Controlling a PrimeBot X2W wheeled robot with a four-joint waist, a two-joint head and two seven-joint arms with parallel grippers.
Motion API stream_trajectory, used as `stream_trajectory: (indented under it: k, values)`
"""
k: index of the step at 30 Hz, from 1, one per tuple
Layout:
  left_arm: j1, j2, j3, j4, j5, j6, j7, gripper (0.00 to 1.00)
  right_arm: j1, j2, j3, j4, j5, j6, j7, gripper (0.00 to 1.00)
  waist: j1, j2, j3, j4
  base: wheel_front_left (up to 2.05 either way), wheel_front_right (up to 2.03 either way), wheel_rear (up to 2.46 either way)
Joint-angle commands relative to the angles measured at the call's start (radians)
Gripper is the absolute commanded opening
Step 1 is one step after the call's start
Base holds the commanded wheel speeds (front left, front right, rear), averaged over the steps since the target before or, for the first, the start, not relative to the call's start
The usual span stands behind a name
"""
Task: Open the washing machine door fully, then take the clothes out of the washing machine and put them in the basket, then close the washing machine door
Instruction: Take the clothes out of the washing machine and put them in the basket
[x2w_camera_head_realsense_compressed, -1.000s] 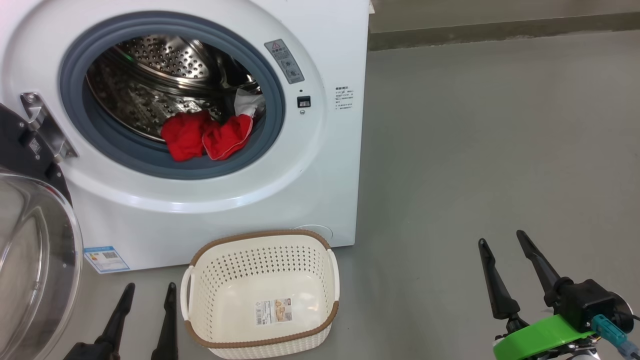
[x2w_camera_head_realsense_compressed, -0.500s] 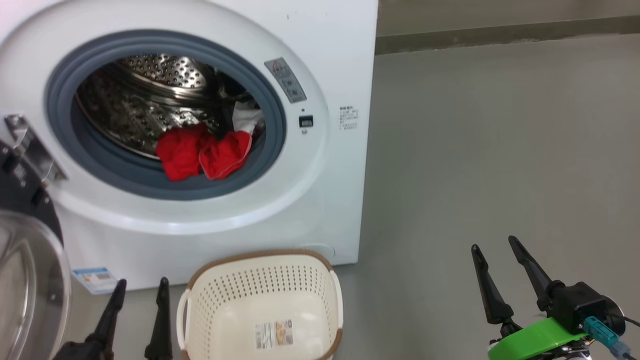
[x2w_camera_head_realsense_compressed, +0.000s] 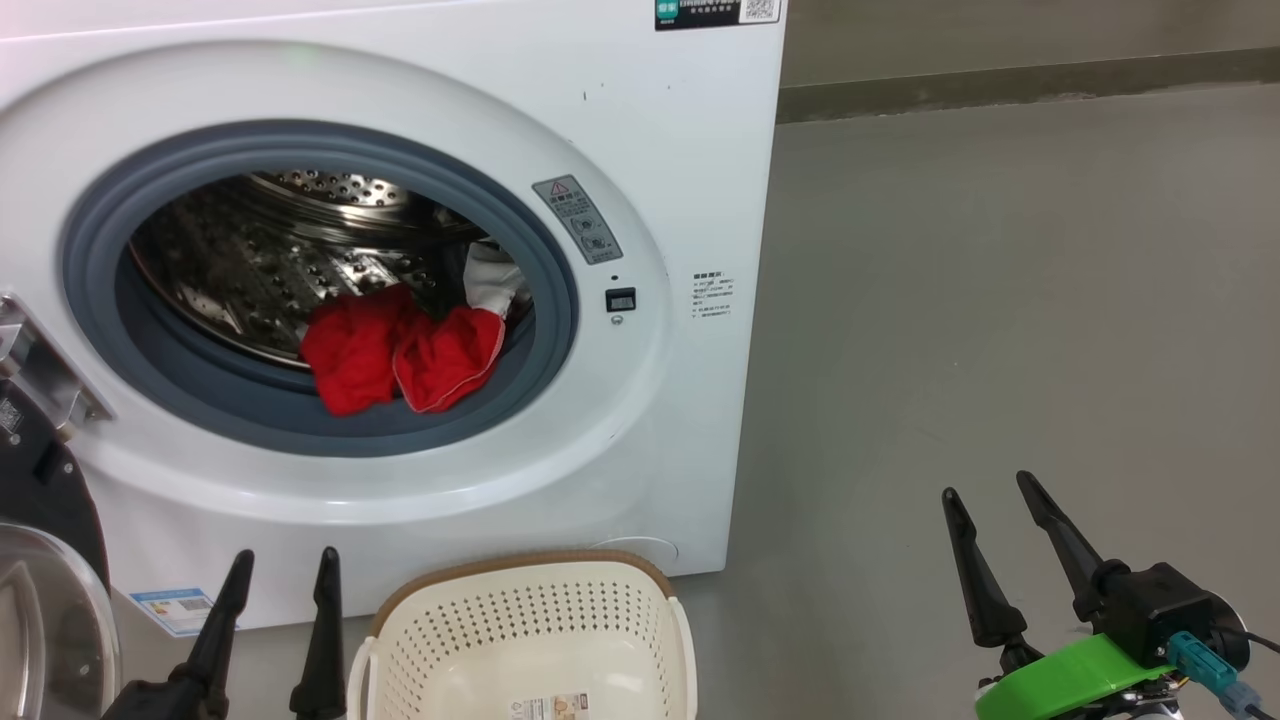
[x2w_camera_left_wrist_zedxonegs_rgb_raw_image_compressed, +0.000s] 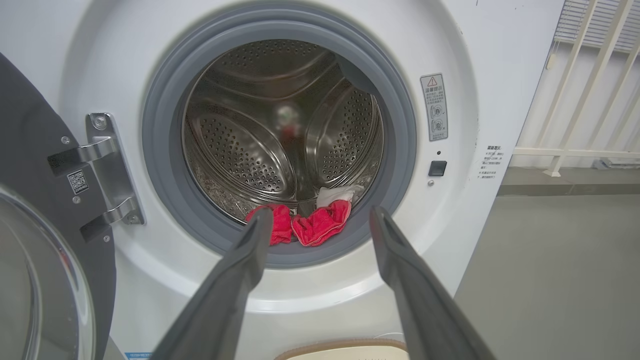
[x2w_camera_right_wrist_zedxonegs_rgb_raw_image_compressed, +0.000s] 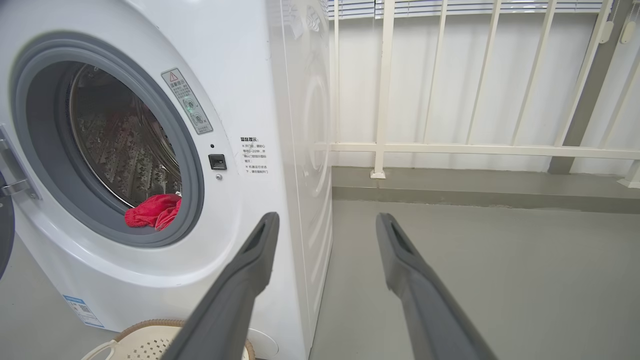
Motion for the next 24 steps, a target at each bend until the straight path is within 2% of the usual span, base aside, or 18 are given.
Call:
stream_trajectory:
  k: [1, 14, 24]
  values:
    - [-0.025, 0.012, 0.036, -0.025, 0.002, 0.004, -0.012, 1.0, -0.035, -0.008, 0.026, -0.022, -0.001, 0.005, -0.006, 1.0, 0.0, -0.0001, 0.0, 0.001, 0.0, 0.0, 0.0]
    - [-0.031, 0.008, 0.046, -0.028, 0.013, -0.003, -0.012, 1.0, -0.033, -0.01, 0.029, -0.025, 0.003, 0.005, -0.006, 1.0, 0.0, -0.0001, 0.0, 0.008, 0.0, 0.0, 0.0]
    - [-0.063, 0.006, 0.035, -0.001, 0.03, 0.012, -0.012, 1.0, -0.029, -0.01, 0.019, -0.036, 0.004, 0.005, -0.006, 1.0, 0.0, -0.0001, 0.025, 0.032, 0.0, 0.0, 0.0]
